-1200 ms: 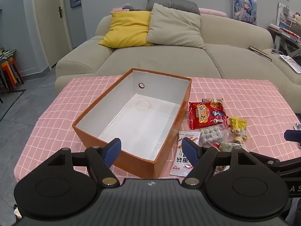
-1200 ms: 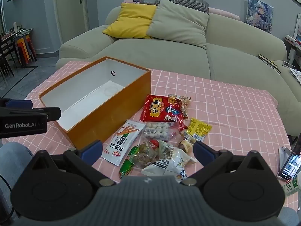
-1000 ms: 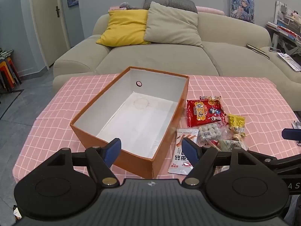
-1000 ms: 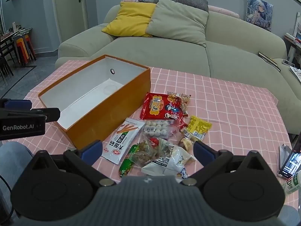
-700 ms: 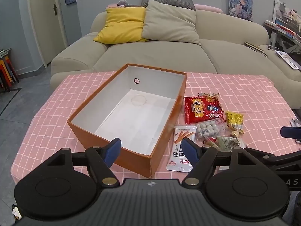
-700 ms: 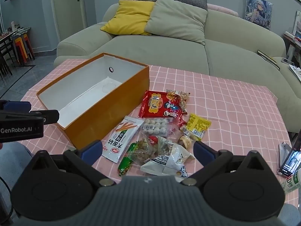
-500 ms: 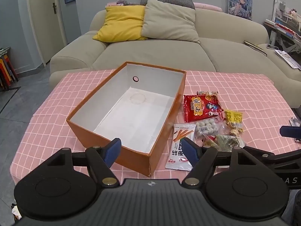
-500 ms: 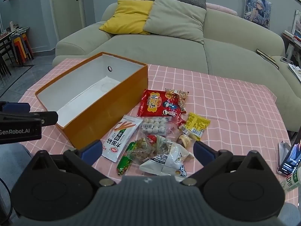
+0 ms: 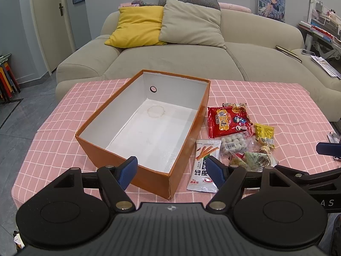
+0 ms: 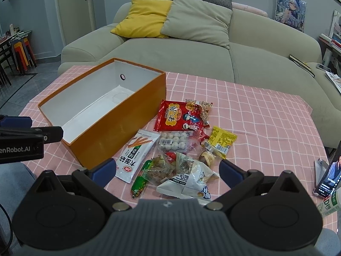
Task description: Organize snacks
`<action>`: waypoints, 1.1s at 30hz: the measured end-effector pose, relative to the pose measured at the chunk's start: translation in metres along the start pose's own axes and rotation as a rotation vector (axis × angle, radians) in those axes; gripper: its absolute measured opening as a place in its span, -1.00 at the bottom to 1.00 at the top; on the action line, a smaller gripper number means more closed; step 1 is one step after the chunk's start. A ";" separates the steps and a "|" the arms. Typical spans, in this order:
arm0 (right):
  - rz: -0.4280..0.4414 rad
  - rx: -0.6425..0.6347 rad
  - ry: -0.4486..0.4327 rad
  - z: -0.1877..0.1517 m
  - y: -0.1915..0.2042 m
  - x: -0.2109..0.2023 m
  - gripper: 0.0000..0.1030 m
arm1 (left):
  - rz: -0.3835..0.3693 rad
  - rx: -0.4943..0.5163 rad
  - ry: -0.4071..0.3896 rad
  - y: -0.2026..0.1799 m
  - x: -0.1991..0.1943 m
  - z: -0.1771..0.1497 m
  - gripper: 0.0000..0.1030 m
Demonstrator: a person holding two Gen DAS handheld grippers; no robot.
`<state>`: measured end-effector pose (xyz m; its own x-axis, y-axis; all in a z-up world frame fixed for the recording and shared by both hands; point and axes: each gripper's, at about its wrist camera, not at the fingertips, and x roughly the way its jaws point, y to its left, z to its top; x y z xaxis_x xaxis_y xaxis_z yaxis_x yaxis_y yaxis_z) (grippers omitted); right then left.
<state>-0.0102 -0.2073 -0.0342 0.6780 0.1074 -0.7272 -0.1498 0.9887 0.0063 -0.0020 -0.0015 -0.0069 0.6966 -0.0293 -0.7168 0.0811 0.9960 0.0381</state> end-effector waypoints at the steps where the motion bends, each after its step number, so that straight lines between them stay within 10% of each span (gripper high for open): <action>1: 0.000 0.000 0.001 0.000 0.000 0.000 0.93 | 0.000 0.000 0.001 0.000 0.000 0.000 0.67; 33: -0.002 0.000 0.008 0.001 0.000 0.000 0.93 | 0.002 0.018 0.015 -0.001 -0.002 -0.001 0.66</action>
<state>-0.0091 -0.2071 -0.0333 0.6725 0.1042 -0.7328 -0.1484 0.9889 0.0044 -0.0041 -0.0025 -0.0061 0.6859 -0.0259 -0.7272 0.0928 0.9943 0.0521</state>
